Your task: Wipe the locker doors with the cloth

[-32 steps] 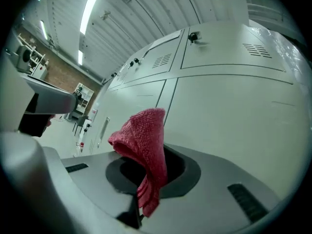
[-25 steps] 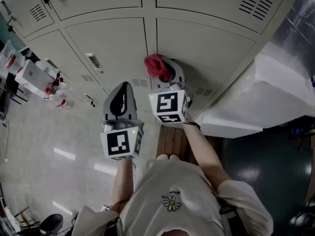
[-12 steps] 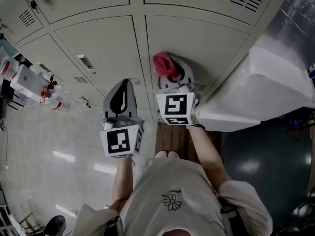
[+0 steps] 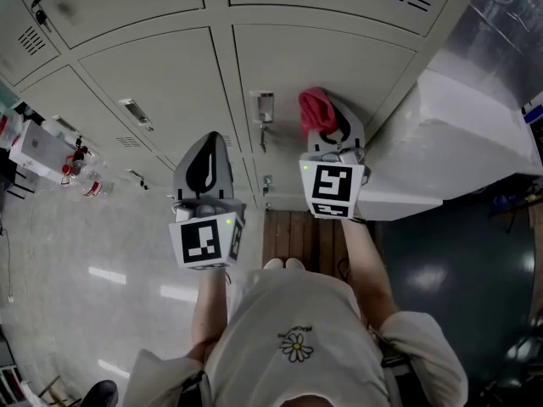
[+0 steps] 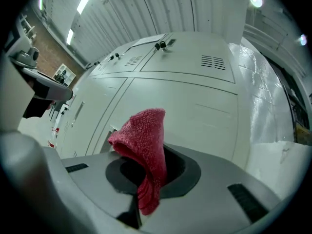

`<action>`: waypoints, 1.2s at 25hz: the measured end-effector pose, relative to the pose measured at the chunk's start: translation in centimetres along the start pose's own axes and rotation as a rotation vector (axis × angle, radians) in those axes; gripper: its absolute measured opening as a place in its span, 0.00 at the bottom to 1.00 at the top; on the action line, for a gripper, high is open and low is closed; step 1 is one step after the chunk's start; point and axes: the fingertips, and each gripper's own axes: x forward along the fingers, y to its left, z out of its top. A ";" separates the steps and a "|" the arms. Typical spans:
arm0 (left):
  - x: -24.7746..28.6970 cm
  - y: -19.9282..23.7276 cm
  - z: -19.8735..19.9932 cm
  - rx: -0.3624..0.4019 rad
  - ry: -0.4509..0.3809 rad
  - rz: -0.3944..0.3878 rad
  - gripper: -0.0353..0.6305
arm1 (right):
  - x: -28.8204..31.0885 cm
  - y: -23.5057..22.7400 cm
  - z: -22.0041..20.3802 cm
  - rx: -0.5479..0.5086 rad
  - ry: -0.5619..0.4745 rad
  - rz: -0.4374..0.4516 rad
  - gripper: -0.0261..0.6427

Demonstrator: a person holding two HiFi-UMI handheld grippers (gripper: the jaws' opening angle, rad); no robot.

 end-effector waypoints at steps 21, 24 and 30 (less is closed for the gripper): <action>0.4 -2.0 1.6 0.017 -0.057 -0.053 0.08 | -4.3 -12.0 -4.6 0.032 0.119 -0.316 0.08; 0.1 -1.7 1.4 0.014 -0.051 -0.043 0.08 | -4.3 -12.1 -4.6 0.038 0.125 -0.324 0.08; -0.4 -0.9 0.7 0.008 -0.029 -0.016 0.08 | -5.4 -6.7 -1.3 0.045 -0.075 -0.123 0.08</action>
